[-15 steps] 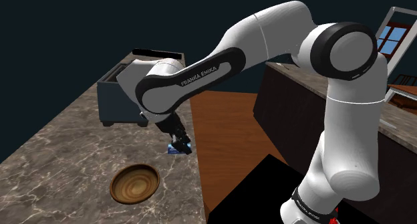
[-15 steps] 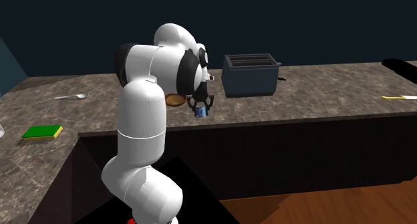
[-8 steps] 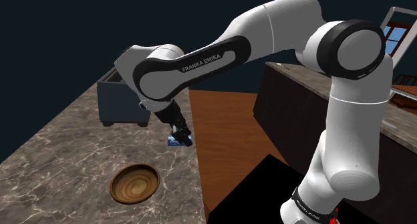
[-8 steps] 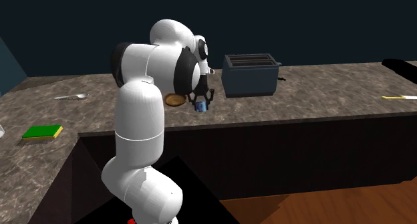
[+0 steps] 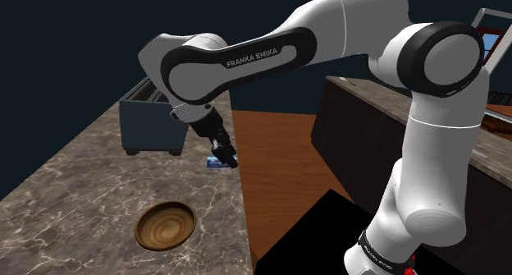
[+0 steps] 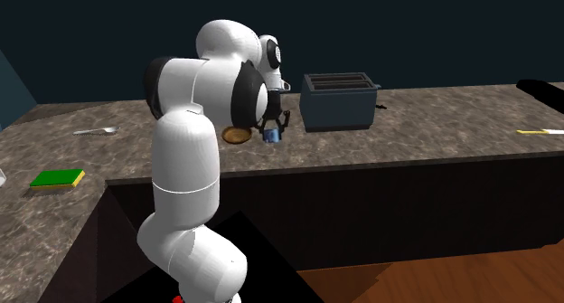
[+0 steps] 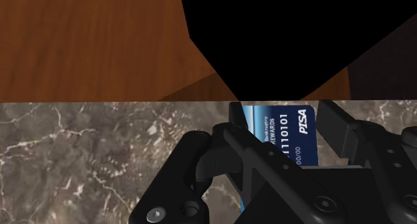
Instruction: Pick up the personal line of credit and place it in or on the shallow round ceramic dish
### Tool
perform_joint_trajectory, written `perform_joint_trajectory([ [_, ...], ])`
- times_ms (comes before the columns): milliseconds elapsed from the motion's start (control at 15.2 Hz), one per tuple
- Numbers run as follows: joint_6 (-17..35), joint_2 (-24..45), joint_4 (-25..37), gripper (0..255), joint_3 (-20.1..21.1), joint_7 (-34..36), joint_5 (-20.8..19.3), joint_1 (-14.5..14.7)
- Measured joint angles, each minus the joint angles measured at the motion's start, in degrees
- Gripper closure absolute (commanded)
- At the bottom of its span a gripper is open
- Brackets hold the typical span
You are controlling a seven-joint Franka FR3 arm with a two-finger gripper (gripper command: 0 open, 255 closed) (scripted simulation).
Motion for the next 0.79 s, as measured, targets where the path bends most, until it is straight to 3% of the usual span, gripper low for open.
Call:
perform_joint_trajectory([
  [330, -3.4, 3.1, 5.8, 255, 1.4, 3.4, 0.7, 2.7],
  [792, -10.0, 13.4, 21.1, 255, 3.6, 11.5, 1.1, 10.2],
])
